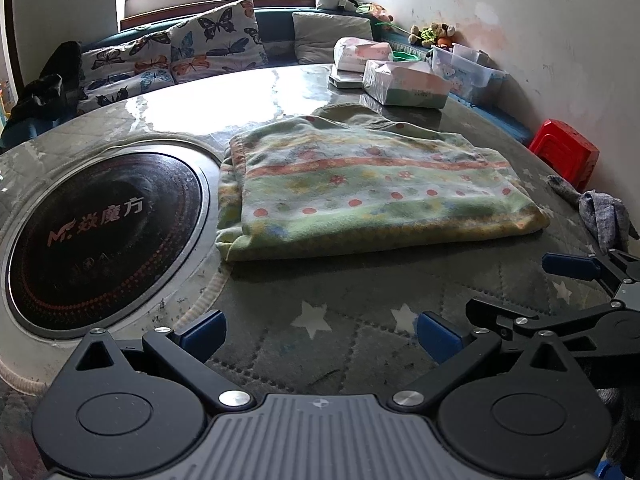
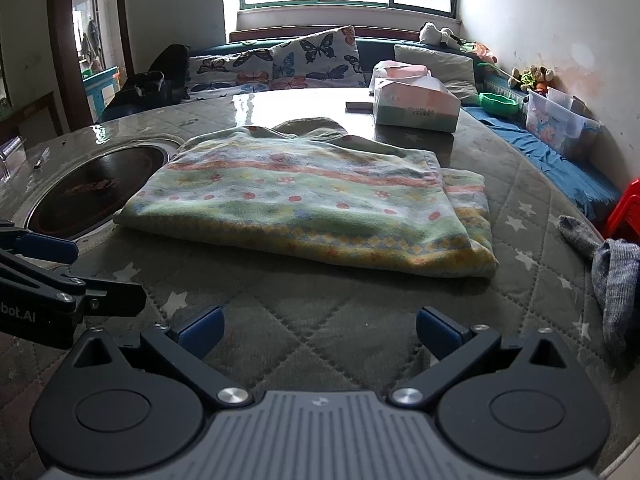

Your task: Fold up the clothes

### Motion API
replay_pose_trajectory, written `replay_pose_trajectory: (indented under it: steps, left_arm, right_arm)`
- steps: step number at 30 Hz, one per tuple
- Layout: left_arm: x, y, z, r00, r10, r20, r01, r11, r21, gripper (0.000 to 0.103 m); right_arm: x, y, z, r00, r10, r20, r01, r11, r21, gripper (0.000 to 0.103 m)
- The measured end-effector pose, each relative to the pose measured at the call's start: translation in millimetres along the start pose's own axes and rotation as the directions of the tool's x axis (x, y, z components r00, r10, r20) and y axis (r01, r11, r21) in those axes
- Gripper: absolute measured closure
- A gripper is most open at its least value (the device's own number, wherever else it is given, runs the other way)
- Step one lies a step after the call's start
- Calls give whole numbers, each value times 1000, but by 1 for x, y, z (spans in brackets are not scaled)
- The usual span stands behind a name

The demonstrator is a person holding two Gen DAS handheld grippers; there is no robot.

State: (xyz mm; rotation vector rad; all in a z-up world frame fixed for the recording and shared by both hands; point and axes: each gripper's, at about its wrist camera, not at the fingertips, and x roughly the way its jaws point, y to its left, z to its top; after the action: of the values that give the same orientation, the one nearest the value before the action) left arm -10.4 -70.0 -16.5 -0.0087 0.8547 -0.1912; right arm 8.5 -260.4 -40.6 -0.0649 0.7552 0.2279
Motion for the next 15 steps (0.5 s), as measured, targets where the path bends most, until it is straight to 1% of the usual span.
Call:
replay_pose_trajectory:
  steps: [15]
  left_arm:
    - [-11, -5, -8, 1000, -13, 23, 13, 1000, 0, 0]
  right_arm:
    - [-17, 0, -6, 1000, -5, 28, 5, 1000, 13, 0]
